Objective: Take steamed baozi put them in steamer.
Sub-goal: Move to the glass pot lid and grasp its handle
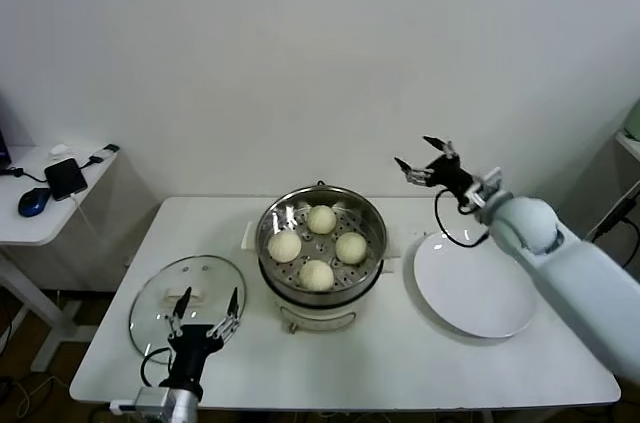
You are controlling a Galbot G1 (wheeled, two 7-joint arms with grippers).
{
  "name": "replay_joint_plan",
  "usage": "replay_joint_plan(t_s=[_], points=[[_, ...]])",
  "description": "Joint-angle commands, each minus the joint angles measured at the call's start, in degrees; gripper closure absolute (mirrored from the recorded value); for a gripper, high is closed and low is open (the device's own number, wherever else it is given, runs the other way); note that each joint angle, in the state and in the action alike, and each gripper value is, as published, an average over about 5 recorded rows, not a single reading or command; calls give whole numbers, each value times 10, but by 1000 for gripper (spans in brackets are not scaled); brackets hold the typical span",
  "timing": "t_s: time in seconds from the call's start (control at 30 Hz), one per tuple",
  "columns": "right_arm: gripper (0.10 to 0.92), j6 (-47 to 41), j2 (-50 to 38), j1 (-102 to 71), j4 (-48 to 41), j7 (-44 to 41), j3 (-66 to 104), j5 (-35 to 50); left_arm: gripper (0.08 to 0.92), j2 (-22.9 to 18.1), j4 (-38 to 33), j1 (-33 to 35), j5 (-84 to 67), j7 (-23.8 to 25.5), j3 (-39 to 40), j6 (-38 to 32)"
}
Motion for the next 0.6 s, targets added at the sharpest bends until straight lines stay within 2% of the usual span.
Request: replay_joint_plan(t_s=[0.03, 0.3, 0.43, 0.6], points=[[203, 108, 157, -403, 64, 59, 385, -99, 177, 4, 6, -14, 10, -3, -4, -10], [203, 176, 286, -435, 23, 51, 374, -152, 177, 30, 23, -24, 100, -14, -18, -16], [203, 182, 312, -450, 10, 39, 356, -158, 177, 35, 35, -21, 176, -28, -27, -29], [203, 180, 326, -468, 10, 35, 339, -170, 177, 36, 62, -26, 314, -75, -38, -47]])
